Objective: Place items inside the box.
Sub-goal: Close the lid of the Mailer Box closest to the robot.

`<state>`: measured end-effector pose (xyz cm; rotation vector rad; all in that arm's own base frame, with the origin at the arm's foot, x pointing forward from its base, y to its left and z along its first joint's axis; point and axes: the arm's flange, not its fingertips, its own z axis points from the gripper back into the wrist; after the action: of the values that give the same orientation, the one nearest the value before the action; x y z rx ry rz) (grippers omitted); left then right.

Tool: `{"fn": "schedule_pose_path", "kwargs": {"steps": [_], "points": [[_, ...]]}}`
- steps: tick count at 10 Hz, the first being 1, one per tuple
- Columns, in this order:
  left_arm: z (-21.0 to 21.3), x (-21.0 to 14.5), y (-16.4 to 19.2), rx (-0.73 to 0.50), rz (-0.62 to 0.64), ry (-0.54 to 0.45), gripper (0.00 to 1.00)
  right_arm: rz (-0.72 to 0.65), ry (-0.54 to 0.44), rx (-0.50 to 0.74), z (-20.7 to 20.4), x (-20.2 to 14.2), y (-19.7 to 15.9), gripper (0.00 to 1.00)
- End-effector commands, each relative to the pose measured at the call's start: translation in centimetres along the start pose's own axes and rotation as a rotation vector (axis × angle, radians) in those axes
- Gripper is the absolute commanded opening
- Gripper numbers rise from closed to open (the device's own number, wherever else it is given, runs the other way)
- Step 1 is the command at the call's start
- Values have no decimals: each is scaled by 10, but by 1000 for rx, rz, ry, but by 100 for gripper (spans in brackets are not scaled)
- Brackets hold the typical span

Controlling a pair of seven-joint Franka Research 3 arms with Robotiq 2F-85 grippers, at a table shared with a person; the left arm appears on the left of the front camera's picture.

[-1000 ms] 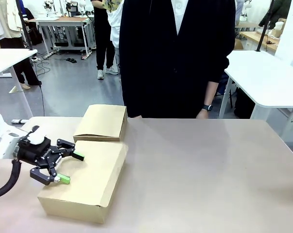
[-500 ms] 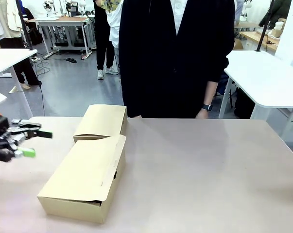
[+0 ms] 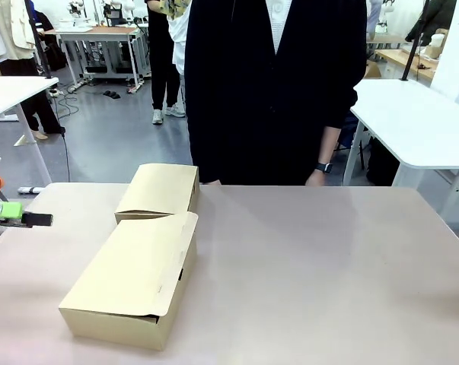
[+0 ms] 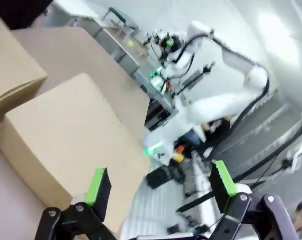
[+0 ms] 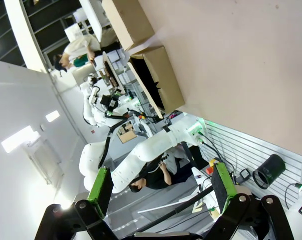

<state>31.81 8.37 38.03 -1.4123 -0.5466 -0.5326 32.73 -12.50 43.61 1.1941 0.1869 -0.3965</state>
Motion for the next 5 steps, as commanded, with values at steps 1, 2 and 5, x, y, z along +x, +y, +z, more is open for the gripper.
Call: {"fn": "schedule_pose_path", "kwargs": {"steps": [1,2,5], "points": [[12,-1,0,79,116,-127,100,-19,-20,14,-2,-1,3,100],[31,0,11,141,119,-174,100,-19,-20,14,-2,-1,3,100],[24,-2,11,85,123,-97,100,-19,-20,14,-2,-1,3,100]]}}
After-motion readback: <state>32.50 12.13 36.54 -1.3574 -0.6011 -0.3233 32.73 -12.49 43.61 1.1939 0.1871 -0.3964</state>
